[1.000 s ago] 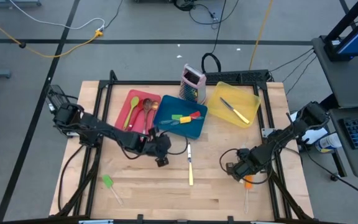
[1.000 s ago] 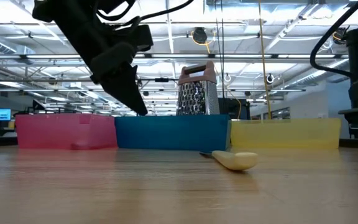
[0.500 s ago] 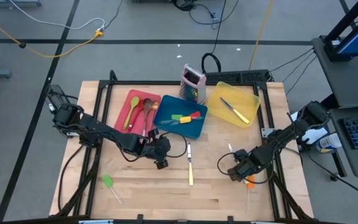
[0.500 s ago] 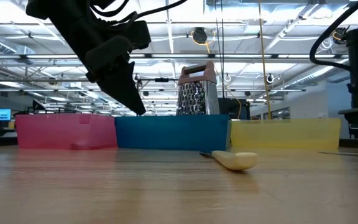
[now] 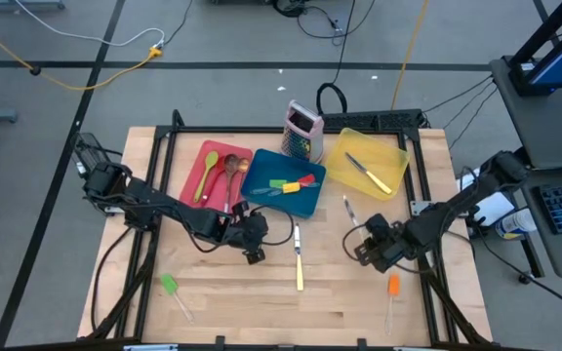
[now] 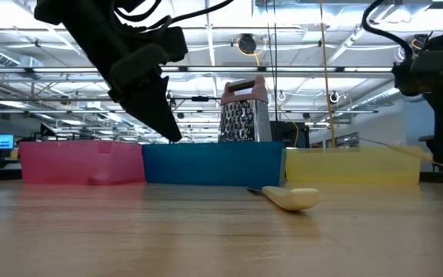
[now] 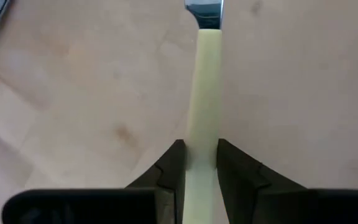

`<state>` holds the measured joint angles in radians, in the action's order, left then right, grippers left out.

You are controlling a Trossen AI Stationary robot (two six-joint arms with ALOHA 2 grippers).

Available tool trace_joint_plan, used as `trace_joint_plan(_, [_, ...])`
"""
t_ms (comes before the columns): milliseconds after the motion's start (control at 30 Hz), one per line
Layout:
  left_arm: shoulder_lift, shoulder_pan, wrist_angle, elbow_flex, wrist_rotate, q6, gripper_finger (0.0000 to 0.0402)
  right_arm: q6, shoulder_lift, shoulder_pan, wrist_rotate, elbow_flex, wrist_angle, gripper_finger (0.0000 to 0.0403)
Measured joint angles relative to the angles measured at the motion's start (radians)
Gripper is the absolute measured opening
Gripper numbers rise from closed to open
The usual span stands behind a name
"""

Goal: Pick & Place Kitchen Items
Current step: Put the right yellow knife into the yellow bin

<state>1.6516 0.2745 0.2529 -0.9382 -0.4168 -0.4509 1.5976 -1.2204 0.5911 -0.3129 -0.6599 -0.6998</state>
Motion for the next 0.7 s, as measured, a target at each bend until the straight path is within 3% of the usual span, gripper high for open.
trace_joint_plan(300, [0.0,0.003,-0.003,0.0,-0.001,-0.083,0.0095,-0.327,0.049,-0.088,-0.113,-0.001,-0.001,0.0062])
trace_joint_plan(700, [0.0,0.06,-0.004,0.0,-0.002,-0.295,0.0095,-0.829,0.142,-0.297,-0.309,-0.002,-0.001,0.0067])
